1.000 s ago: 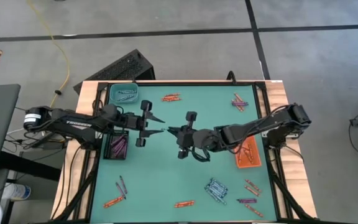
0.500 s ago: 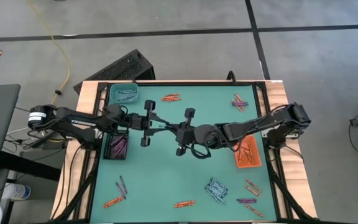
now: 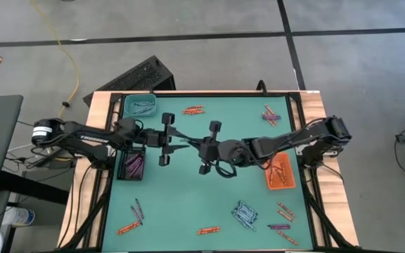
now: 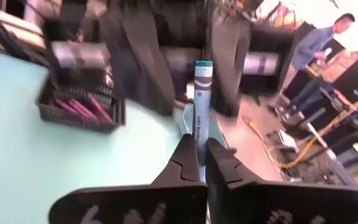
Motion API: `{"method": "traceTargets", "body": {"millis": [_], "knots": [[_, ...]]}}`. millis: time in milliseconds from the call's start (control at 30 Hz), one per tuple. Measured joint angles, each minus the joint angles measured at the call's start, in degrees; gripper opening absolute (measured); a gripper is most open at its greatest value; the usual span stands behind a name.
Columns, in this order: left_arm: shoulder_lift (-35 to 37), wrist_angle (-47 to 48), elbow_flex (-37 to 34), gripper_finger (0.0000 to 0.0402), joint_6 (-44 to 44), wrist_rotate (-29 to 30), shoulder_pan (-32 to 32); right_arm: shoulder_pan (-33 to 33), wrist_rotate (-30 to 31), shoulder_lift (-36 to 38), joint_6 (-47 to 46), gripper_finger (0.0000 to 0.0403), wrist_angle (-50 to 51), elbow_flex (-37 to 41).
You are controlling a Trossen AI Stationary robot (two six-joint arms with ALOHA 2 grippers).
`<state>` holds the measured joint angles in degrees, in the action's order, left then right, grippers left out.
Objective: Sort crayons
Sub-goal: Put the green crayon into the green bin
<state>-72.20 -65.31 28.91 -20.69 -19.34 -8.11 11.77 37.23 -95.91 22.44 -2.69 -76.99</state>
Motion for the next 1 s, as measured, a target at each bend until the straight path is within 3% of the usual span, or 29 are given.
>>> {"method": "traceTargets", "body": {"millis": [167, 467, 1000], "knots": [[-0.05, -0.03, 0.01, 0.0141, -0.10, 0.26, 0.50, -0.46, -0.04, -0.03, -1.62, 0.0004, 1.15, 0.00], [-0.05, 2.59, 0.01, 0.0141, 0.16, 3.78, 0.52, -0.46, -0.54, -0.01, -1.55, 0.0004, 0.49, 0.00], [-0.05, 1.76, -0.01, 0.0043, 0.38, 1.67, 0.47, -0.15, -0.90, 0.04, -0.98, 0.0004, 1.19, 0.00]]}}
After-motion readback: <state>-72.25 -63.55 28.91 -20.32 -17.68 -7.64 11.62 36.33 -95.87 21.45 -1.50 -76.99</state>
